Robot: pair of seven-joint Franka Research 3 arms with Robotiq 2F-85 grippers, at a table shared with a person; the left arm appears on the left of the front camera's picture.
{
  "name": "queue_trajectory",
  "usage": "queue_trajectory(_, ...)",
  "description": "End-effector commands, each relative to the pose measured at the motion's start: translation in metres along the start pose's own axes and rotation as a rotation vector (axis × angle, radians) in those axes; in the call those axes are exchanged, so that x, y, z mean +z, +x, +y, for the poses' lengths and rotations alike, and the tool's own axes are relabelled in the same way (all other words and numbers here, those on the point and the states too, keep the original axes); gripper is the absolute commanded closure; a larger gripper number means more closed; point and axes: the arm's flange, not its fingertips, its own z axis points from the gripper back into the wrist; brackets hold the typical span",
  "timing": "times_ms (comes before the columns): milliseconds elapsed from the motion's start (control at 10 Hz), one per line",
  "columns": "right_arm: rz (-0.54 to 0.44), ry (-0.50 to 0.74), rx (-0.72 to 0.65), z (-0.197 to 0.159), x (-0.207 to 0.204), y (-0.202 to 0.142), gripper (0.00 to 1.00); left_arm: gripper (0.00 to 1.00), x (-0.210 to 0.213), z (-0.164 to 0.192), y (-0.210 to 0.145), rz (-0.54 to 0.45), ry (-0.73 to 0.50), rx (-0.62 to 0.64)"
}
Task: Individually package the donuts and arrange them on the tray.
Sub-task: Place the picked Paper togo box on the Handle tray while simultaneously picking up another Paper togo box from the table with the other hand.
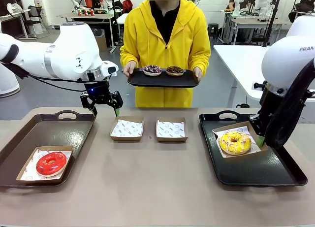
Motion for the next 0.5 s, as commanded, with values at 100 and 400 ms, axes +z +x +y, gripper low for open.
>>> queue_trajectory(100, -0.001, 0.028, 0.015, -0.013, -0.024, -0.002, 0.99, 0.00, -0.008, -0.012, 0.019, 0.024, 0.053, 0.033)
queue_trajectory(400, 0.006, 0.032, 0.000, -0.017, -0.040, 0.005, 0.99, 0.00, -0.014, -0.011, 0.027, 0.040, 0.063, 0.053)
